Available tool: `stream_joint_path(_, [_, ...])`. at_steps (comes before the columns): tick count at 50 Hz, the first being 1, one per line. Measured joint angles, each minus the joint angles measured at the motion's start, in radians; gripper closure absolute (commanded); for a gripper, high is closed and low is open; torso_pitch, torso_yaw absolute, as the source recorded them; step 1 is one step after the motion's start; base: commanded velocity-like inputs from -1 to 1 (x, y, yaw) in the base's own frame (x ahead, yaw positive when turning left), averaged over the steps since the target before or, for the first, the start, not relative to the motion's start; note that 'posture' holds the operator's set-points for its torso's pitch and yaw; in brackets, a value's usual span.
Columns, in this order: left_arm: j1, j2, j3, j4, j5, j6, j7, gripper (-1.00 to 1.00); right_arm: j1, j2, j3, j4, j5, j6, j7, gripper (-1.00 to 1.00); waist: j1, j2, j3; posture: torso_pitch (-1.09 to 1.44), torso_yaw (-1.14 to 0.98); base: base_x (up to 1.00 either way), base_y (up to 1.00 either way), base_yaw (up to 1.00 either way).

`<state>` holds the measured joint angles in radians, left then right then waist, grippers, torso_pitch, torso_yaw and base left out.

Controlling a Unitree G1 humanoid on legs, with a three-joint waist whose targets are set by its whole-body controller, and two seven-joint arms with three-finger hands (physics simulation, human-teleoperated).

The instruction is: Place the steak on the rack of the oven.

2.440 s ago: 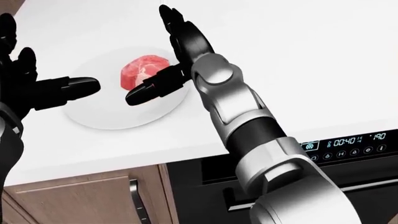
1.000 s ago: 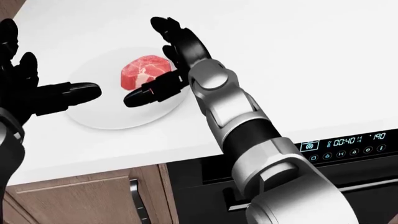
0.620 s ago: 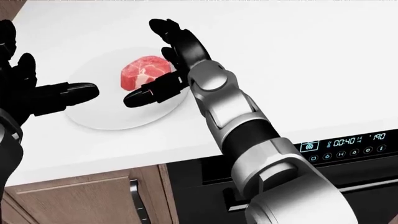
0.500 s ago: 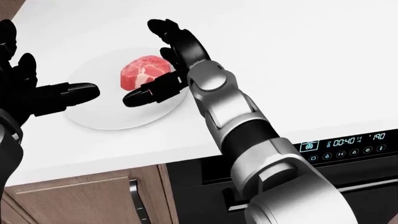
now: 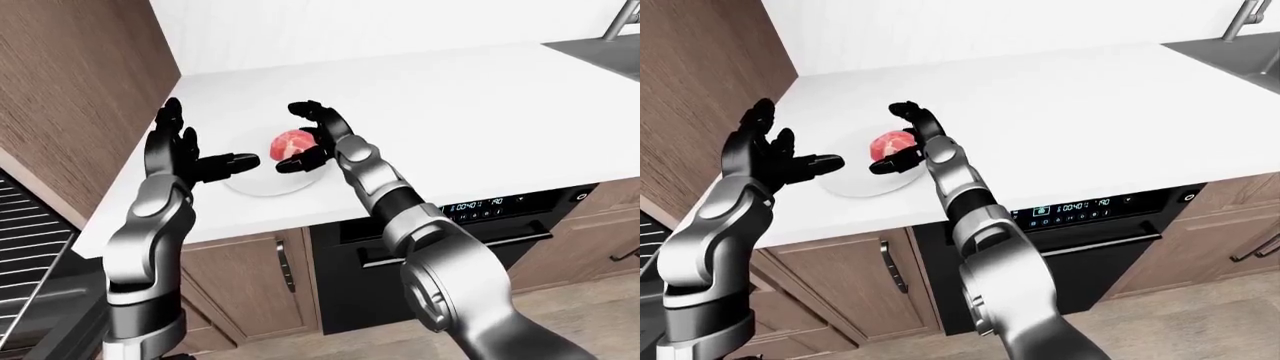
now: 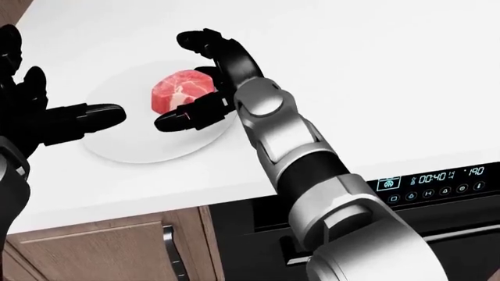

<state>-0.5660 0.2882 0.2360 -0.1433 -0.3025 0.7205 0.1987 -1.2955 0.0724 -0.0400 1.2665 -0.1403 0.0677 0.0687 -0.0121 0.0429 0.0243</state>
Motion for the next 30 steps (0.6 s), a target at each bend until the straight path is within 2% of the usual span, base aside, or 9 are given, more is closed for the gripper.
stream_joint_path(24, [0.005, 0.000, 0.002, -0.006, 0.000, 0.001, 0.001, -1.00, -0.002, 0.004, 0.004, 0.007, -0.026, -0.018, -0.024, -0.42, -0.001, 0.000, -0.002, 0.00, 0.00, 0.00, 0.00, 0.00])
stream_joint_path(28, [0.007, -0.002, 0.000, -0.002, 0.000, -0.002, 0.001, -1.00, 0.000, 0.004, 0.007, 0.008, -0.037, -0.024, -0.030, -0.33, -0.001, 0.000, -0.002, 0.00, 0.00, 0.00, 0.00, 0.00])
stream_joint_path(29, [0.008, -0.003, 0.000, -0.001, 0.001, -0.003, 0.001, -1.00, 0.001, 0.004, 0.006, 0.008, -0.039, -0.027, -0.033, -0.23, -0.001, 0.000, -0.002, 0.00, 0.00, 0.00, 0.00, 0.00])
stream_joint_path(30, [0.009, -0.003, 0.000, -0.003, 0.001, -0.001, 0.001, -1.00, 0.002, 0.004, 0.006, 0.008, -0.041, -0.030, -0.036, -0.22, -0.001, 0.000, -0.002, 0.00, 0.00, 0.00, 0.00, 0.00])
